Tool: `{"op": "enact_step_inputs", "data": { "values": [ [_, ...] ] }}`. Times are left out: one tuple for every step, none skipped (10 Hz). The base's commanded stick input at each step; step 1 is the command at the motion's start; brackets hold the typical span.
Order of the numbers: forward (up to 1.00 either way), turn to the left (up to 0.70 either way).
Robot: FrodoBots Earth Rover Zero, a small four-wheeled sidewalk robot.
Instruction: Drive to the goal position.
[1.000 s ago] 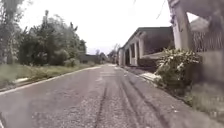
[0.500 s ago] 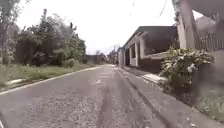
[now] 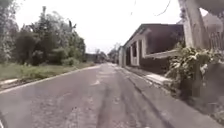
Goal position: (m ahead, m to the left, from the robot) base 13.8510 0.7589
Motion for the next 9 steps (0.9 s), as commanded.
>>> {"op": "enact_step_inputs", "data": {
  "values": [
    [0.7,0.0],
    [0.7,0.12],
    [0.7,0.28],
    [0.7,0.06],
    [0.7,0.0],
    [0.7,0.0],
    [0.7,0.0],
    [0.7,0.0],
    [0.7,0.0]
  ]
}}
